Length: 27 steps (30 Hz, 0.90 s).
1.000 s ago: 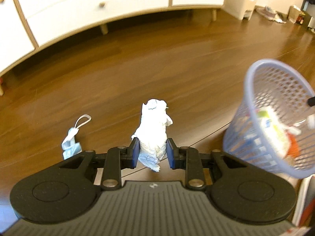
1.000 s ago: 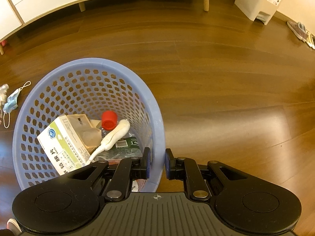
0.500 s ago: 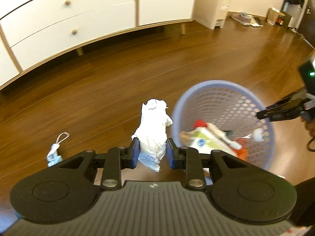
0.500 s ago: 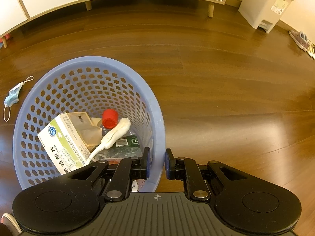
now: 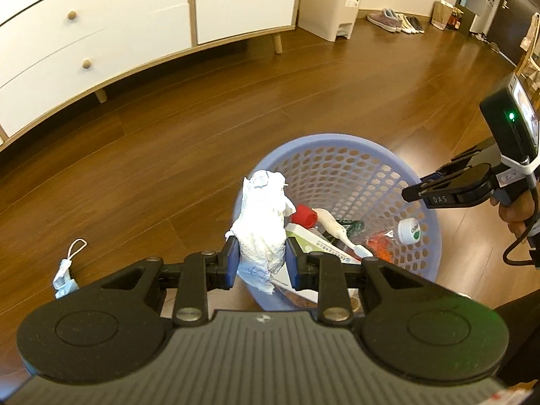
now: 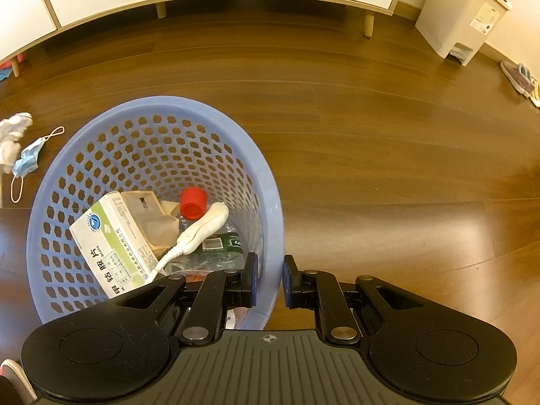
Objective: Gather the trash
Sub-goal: 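Carry the white tissue toward the wastebasket, then lower the tissue into the wastebasket and open the left tool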
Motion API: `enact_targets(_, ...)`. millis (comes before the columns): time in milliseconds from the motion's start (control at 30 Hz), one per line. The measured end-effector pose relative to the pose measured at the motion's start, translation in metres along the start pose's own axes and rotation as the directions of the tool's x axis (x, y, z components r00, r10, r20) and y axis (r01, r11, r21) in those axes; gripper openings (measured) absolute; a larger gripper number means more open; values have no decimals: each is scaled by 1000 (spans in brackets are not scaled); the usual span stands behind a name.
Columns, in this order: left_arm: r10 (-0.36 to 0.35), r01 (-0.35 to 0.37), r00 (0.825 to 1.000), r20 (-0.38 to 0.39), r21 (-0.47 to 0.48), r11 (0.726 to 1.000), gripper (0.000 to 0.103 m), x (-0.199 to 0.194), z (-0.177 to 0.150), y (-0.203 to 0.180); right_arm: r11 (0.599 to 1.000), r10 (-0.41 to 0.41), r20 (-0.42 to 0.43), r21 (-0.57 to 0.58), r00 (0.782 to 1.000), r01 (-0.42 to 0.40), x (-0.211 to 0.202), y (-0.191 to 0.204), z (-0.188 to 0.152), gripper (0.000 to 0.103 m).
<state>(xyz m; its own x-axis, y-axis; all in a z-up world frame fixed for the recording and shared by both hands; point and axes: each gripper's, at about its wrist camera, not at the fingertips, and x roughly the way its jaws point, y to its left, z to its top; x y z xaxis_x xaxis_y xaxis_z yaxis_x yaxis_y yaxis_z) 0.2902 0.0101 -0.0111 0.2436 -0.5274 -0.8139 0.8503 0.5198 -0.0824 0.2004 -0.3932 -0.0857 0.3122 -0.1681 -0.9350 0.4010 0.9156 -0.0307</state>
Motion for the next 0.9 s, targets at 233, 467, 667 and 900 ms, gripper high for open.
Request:
enact_targets(233, -28, 28, 1000, -8, 22, 999, 25, 10, 7, -15, 1000, 8, 2, -1, 1000, -8, -2, 0, 0, 11)
enact_targets(467, -44, 45, 999, -10, 33, 998, 25, 18, 11, -23, 1000, 12, 0, 1, 1000, -12, -2, -1, 0, 11)
enact_targets(667, -49, 49, 999, -10, 38, 998, 25, 22, 13, -26, 1000, 13, 3, -1, 1000, -13, -2, -2, 0, 11)
enact_targets(900, -53, 52, 998, 20, 33, 998, 31, 22, 16, -27, 1000, 11, 6, -7, 1000, -11, -3, -1, 0, 11)
